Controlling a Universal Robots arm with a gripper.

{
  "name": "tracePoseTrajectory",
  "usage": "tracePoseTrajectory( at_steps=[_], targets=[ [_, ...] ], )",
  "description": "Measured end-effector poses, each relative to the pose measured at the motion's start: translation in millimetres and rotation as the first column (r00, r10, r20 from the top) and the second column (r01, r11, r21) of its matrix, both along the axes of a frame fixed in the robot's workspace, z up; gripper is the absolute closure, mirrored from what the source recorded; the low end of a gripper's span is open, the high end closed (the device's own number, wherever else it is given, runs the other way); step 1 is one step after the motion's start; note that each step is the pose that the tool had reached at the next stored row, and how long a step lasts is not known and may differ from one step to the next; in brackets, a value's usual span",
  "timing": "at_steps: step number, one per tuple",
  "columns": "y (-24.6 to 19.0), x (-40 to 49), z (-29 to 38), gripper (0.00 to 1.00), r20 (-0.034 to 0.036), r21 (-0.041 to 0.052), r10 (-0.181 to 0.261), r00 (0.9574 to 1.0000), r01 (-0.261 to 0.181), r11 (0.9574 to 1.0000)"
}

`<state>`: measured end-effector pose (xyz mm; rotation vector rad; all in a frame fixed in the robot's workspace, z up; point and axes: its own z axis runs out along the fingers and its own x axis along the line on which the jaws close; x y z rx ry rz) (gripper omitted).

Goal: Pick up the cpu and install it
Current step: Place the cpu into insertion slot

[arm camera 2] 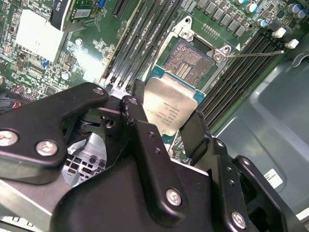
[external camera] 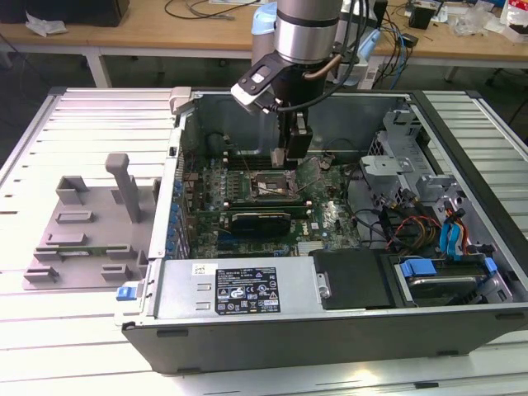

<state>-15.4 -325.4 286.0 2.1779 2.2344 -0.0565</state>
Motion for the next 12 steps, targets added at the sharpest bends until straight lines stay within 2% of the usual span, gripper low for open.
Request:
tracePoseTrajectory(
  at_steps=[12],
  targets=[
    [2.4,-1.3,-7.9,0.45,0.0000,0.0002,0.000,1.0000,0.000,1.0000]
  ],
)
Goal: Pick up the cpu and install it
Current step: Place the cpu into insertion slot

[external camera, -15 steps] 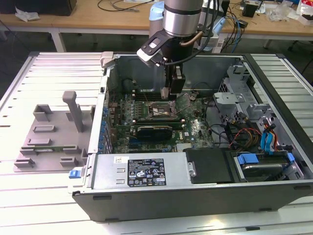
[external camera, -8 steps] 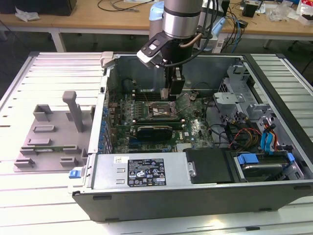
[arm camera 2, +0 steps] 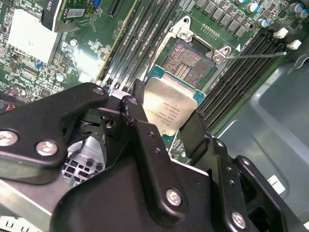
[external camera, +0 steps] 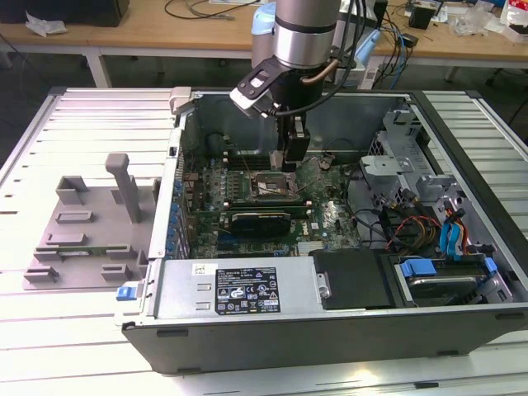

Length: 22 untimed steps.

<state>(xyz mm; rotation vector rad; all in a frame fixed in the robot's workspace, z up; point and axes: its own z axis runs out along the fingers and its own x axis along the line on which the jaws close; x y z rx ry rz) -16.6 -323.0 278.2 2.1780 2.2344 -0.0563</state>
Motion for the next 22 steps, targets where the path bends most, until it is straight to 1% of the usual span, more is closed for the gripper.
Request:
tracePoseTrajectory(
  at_steps=[6,9,10,12,14,16,17,19,21,22],
  targets=[
    [0.4,-0.1,-4.1,0.45,-0.0001,-0.0001,0.000,1.0000,0.000,1.0000],
    [0.6,-0.4,-6.9,0.45,-0.0001,-0.0001,0.000,1.0000,0.000,1.0000],
    [1.4,-0.6,-8.5,0.45,-0.0001,-0.0003,0.000,1.0000,0.000,1.0000],
    [5.2,-2.4,-15.1,0.45,0.0000,0.0000,0.000,1.0000,0.000,1.0000],
    [6.8,-5.0,-21.3,0.45,-0.0001,-0.0002,0.000,1.0000,0.000,1.0000],
    [9.2,-5.7,-28.0,0.45,0.0000,-0.0001,0.000,1.0000,0.000,1.0000],
    [10.2,-6.3,-31.6,0.45,0.0000,-0.0001,0.000,1.0000,0.000,1.0000],
    [10.9,-7.5,-36.0,0.45,-0.0001,-0.0002,0.001,1.0000,-0.001,1.0000],
    [12.4,-9.1,-43.5,0.45,0.0000,0.0000,0.001,1.0000,-0.001,1.0000],
    [13.1,-9.5,-46.1,0.45,0.0000,-0.0001,0.001,1.0000,-0.001,1.0000]
  ],
)
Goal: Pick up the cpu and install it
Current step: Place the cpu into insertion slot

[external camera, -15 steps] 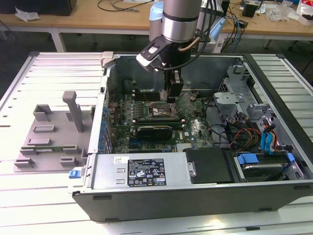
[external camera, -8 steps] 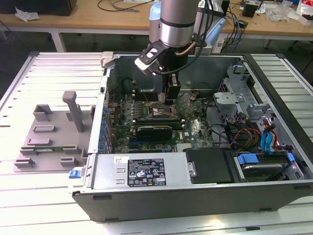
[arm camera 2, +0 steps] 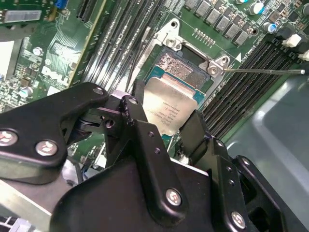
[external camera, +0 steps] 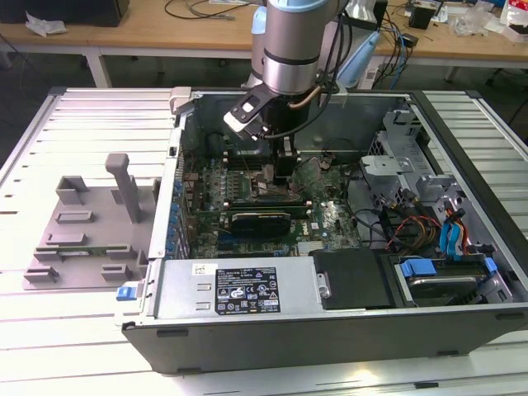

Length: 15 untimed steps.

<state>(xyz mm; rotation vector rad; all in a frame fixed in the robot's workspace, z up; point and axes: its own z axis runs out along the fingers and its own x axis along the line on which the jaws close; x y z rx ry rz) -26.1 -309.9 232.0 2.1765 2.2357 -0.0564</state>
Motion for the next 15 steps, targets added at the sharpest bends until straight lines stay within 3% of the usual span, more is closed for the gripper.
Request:
tracePoseTrajectory(
  at_steps=[6,11,15],
  targets=[
    [2.9,-2.3,-11.3,0.45,0.0000,0.0001,0.000,1.0000,0.000,1.0000],
    [3.1,-5.8,-25.1,0.45,-0.0001,0.0000,-0.005,1.0000,0.005,1.0000],
    [3.0,-6.4,-31.5,0.45,0.0000,0.0000,-0.005,1.0000,0.005,1.0000]
  ],
)
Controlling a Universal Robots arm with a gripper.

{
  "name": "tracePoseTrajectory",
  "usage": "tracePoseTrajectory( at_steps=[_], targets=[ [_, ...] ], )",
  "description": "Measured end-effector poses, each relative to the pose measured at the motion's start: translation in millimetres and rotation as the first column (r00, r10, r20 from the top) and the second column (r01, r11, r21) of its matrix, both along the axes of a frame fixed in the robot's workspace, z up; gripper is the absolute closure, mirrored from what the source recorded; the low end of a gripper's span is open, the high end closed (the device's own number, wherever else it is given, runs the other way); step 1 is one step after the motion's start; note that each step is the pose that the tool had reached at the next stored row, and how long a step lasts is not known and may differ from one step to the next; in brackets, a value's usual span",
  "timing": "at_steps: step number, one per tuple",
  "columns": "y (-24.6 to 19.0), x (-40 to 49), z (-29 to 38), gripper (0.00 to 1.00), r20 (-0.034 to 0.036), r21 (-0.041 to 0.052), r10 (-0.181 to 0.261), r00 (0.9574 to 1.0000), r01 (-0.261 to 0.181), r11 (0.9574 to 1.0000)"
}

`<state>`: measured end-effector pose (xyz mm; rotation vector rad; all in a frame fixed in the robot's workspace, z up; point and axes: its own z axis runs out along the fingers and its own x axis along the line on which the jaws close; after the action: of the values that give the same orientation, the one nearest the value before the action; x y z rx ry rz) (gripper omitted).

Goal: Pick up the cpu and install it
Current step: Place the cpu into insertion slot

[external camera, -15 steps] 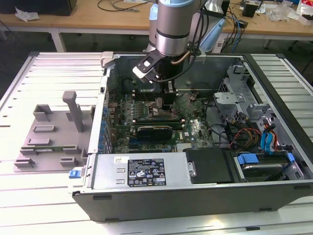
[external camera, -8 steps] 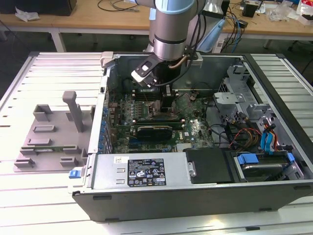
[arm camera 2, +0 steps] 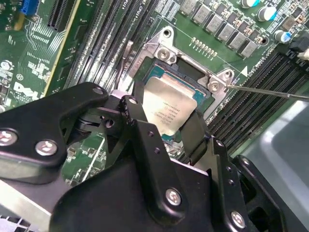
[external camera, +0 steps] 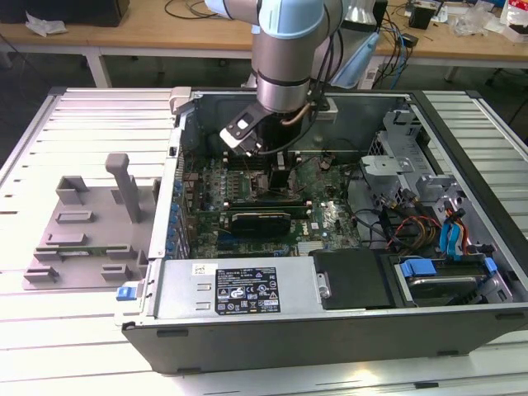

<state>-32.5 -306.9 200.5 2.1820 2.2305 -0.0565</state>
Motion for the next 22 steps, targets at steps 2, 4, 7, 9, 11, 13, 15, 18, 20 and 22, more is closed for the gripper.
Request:
tracePoseTrajectory(
  at_steps=[2,4,7,9,11,13,15,18,20,22],
  targets=[
    [0.0,0.0,-1.4,0.45,-0.0001,-0.0002,0.000,1.0000,0.000,1.0000],
    [0.0,0.1,-1.7,0.45,0.0000,-0.0001,0.000,1.0000,0.000,1.0000],
    [0.0,0.1,-2.0,0.44,0.0000,0.0001,0.000,1.0000,0.000,1.0000],
    [0.0,0.1,-2.1,0.38,0.0000,0.0000,0.000,1.0000,0.000,1.0000],
    [-1.1,0.1,-2.2,0.38,0.0002,-0.0002,-0.008,1.0000,0.008,1.0000],
    [-1.5,0.1,-1.9,0.38,-0.0001,-0.0005,-0.020,0.9998,0.020,0.9998],
    [-1.5,0.1,0.5,0.38,0.0001,-0.0004,-0.020,0.9998,0.020,0.9998],
    [-1.4,0.4,1.4,0.38,0.0000,0.0028,-0.020,0.9998,0.020,0.9998],
    [-1.1,0.5,7.0,0.38,-0.0001,0.0039,-0.020,0.9998,0.020,0.9998],
    [0.6,0.6,16.8,0.39,-0.0001,0.0040,-0.020,0.9998,0.020,0.9998]
  ],
)
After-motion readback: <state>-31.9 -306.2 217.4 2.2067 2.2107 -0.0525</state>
